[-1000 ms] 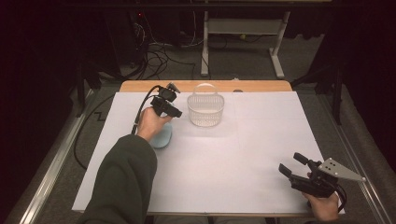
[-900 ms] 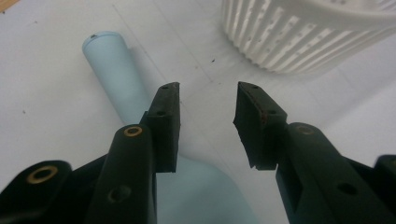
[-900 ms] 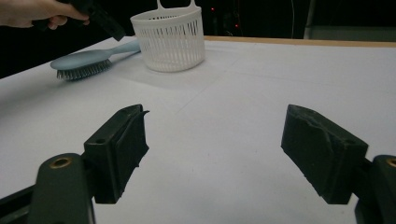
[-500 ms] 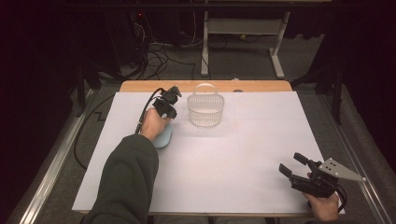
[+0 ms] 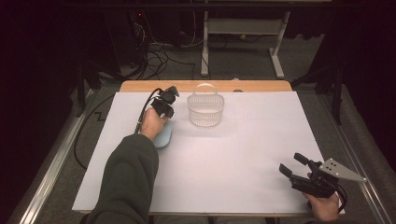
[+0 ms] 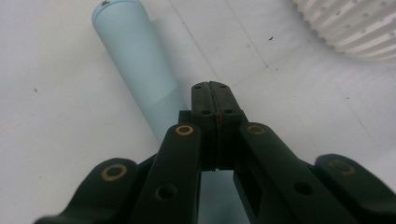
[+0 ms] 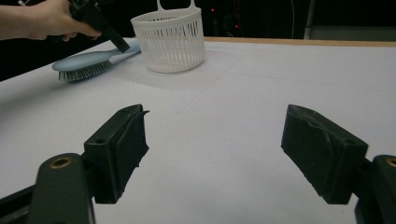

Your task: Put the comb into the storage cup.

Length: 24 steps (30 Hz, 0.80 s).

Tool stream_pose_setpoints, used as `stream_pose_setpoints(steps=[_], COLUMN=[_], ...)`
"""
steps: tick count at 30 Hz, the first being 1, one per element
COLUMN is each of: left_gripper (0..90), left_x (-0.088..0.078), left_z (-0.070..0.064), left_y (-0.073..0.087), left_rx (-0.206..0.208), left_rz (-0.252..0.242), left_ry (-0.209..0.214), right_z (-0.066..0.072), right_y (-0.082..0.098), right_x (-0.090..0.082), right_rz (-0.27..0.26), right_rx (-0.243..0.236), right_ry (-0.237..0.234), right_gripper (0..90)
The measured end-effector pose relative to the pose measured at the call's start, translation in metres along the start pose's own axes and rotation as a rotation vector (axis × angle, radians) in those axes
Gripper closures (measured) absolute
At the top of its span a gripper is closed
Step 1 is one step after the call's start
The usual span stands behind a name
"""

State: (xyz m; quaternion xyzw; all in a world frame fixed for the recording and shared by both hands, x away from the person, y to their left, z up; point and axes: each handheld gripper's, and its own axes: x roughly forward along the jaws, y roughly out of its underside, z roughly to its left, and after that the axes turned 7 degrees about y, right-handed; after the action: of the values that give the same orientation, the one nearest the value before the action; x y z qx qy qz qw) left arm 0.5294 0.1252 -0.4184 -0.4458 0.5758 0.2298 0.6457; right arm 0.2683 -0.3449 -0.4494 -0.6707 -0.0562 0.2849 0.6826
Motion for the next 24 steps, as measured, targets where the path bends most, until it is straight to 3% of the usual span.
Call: stream_pose_setpoints(steps=[10, 24], left_gripper=[87.9, 87.9], left_x=[-0.002, -0.006], left_z=[0.011, 0.017], left_y=[0.006, 0.015], left_rx=[-0.028, -0.047], left_rz=[0.025, 0.040], left_ry=[-0.027, -0.030], right_z=[0.000, 0.000], right_y=[0.000, 0.000], right_x=[0.000, 0.000], right_rz=[0.000, 0.003], right_rx=[-0.002, -0.005], right_ry=[-0.002, 0.000], right_gripper=[22.5, 22.6])
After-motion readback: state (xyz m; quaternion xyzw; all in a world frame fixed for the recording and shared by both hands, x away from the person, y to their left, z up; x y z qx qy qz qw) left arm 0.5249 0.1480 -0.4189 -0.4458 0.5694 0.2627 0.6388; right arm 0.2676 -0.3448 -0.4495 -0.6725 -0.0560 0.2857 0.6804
